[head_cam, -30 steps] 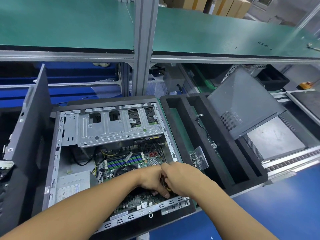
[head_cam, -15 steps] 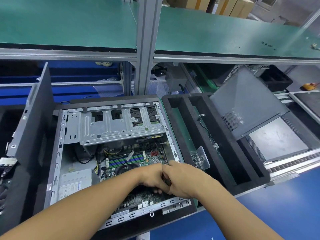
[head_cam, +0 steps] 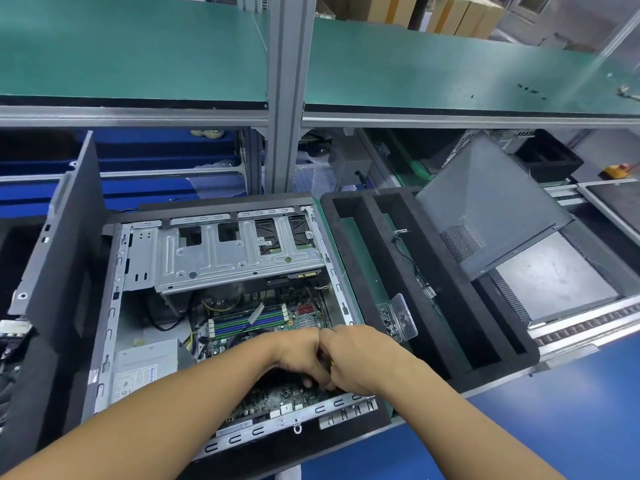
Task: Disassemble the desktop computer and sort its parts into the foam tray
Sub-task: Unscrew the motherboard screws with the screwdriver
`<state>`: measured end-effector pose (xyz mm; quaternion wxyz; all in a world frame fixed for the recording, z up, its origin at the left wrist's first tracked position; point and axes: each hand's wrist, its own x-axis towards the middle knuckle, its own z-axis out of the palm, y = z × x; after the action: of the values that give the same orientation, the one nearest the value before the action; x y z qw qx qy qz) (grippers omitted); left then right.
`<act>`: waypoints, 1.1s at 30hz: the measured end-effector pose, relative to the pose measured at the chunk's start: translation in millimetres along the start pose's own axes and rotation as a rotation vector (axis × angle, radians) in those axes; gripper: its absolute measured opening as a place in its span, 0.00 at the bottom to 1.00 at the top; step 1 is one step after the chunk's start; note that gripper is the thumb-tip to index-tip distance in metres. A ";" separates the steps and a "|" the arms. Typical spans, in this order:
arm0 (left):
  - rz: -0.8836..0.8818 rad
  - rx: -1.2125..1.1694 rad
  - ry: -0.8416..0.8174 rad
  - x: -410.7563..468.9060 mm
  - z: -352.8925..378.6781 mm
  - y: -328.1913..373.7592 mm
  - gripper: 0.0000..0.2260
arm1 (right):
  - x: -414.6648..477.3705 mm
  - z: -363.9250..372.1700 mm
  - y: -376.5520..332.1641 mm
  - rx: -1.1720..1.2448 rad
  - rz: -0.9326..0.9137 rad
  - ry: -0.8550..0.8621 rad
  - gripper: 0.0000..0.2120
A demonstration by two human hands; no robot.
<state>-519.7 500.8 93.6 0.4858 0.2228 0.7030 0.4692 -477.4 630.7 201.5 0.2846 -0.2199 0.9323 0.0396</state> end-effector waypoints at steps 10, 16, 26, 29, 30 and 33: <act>0.027 0.183 0.049 1.8 7.2 -0.6 0.11 | -1.2 6.7 0.8 -0.039 0.015 0.101 0.19; -0.049 0.121 0.046 3.5 3.7 -0.7 0.10 | -3.1 6.2 5.6 0.017 -0.021 0.049 0.21; -0.020 0.173 0.061 4.6 6.0 0.3 0.12 | -0.1 7.5 4.2 -0.035 -0.026 0.091 0.18; -0.060 0.084 0.053 6.0 4.0 -4.7 0.17 | -1.3 5.8 7.4 -0.020 -0.055 0.058 0.20; -0.059 0.082 0.052 6.3 3.7 -4.9 0.16 | -2.0 5.3 7.4 -0.022 -0.058 0.053 0.20; -0.041 0.136 0.065 6.9 5.5 -2.9 0.12 | -2.4 6.7 7.4 -0.034 -0.073 0.075 0.20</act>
<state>-517.3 507.3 87.3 0.4558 0.2255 0.7531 0.4174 -475.4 639.7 196.8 0.2471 -0.2599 0.9328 0.0368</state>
